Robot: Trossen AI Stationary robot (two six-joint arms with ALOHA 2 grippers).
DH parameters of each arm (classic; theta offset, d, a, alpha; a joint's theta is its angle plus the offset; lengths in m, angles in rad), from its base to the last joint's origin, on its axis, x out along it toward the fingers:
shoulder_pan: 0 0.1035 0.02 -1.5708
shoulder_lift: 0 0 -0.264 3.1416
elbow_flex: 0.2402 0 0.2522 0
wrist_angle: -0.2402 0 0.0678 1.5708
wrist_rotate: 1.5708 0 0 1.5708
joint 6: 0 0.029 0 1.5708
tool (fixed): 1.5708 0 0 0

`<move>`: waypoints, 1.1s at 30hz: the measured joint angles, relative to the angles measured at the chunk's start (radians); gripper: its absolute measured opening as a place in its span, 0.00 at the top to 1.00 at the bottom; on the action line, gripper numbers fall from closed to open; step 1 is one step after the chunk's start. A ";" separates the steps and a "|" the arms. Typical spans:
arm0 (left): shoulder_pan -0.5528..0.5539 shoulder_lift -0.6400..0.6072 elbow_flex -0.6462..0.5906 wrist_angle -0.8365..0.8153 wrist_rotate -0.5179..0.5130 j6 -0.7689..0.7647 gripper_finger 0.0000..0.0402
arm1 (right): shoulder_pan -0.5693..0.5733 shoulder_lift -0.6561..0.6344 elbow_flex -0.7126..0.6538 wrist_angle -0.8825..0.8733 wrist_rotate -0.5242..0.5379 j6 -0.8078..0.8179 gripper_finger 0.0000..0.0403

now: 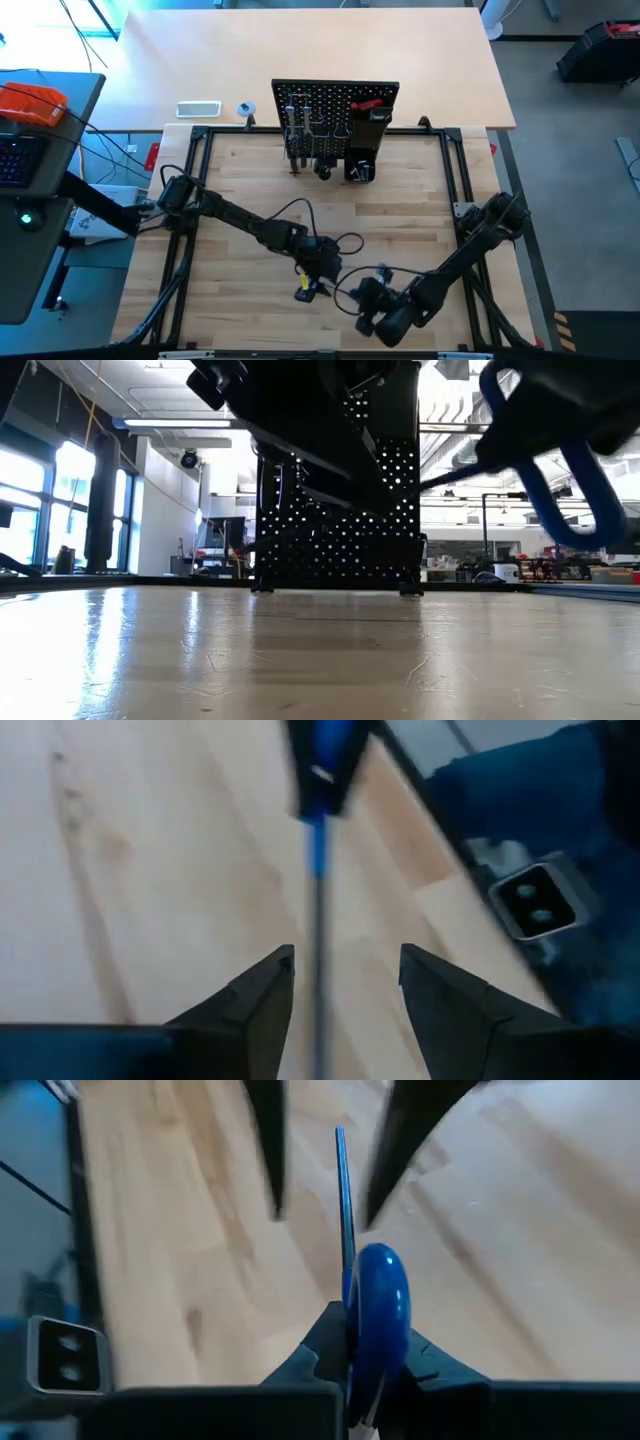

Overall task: Hang tools onto peg board
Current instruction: Hang the blue pick tool onto the peg board

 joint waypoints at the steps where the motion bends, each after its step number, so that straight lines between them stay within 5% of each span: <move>1: 0.000 0.000 0.000 0.000 0.015 -0.012 0.57 | -0.003 0.000 0.032 -0.063 0.000 -0.013 0.98; 8: 0.000 0.000 0.000 0.004 0.018 -0.073 0.65 | -0.037 -0.002 0.184 -0.294 -0.037 -0.116 0.98; 18: 0.000 0.000 0.000 -0.007 -0.032 -0.080 0.80 | -0.094 -0.002 0.209 -0.306 -0.193 -0.204 0.98; 26: 0.000 0.000 0.000 -0.002 -0.049 -0.043 0.96 | -0.097 -0.002 0.209 -0.305 -0.201 -0.203 0.98; 33: -0.017 0.000 0.000 -0.002 -0.092 -0.002 0.99 | -0.096 -0.002 0.209 -0.307 -0.203 -0.201 0.98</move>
